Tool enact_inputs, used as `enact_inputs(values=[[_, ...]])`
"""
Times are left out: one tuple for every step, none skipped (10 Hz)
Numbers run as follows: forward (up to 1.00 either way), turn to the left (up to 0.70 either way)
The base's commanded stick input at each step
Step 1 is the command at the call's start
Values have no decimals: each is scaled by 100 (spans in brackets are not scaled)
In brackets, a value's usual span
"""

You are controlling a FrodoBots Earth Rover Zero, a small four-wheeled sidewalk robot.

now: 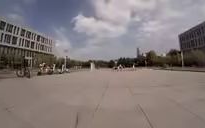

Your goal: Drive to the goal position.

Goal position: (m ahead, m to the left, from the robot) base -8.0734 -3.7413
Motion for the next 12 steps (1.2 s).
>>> enact_inputs(values=[[4, 0], [32, 0], [63, 0], [63, 0], [65, 0], [67, 0], [67, 0], [67, 0], [67, 0], [67, 0], [67, 0], [70, 0]])
